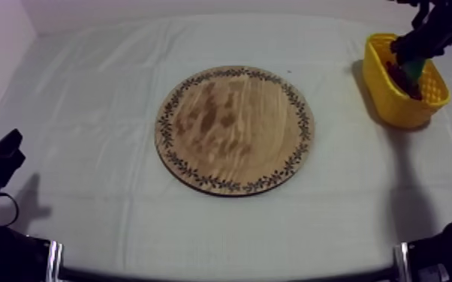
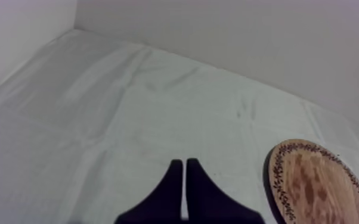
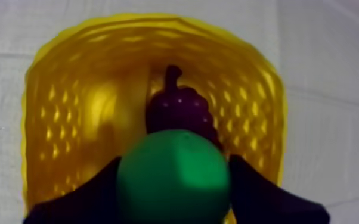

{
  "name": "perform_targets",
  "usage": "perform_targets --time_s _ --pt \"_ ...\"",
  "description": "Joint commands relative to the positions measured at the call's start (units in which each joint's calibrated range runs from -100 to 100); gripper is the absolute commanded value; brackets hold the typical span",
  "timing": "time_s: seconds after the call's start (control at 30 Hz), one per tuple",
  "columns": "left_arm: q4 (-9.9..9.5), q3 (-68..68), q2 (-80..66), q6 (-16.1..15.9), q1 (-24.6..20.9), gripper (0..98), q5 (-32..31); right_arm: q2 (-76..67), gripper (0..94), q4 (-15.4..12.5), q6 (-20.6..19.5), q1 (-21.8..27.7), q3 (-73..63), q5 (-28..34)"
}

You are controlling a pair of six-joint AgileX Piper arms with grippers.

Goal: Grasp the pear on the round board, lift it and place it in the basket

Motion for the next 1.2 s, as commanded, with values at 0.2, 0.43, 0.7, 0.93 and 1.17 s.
perform_targets --time_s 0.2,0.43,0.7,0.93,1.17 --pt "-0.02 0.00 0.00 0.01 0.01 0.1 -0.01 -0.71 69.4 -1.13 0.80 -0.15 0.29 -5.98" --pt "-0.02 0.00 0.00 0.01 0.01 0.1 -0.01 -13.81 60.4 -1.92 0.07 -1.34 8.68 -16.04" --pt "-0.02 0.00 0.00 0.01 0.01 0.1 -0.01 -37.86 50.3 -6.52 3.57 -1.81 27.25 -25.55" --pt "-0.02 0.00 0.00 0.01 0.01 0.1 -0.01 -60.31 38.8 -14.53 10.38 -2.75 45.67 -26.51" --pt "-0.02 0.00 0.00 0.01 0.01 0.1 -0.01 -81.32 21.2 -22.28 17.29 -3.43 62.08 -25.47"
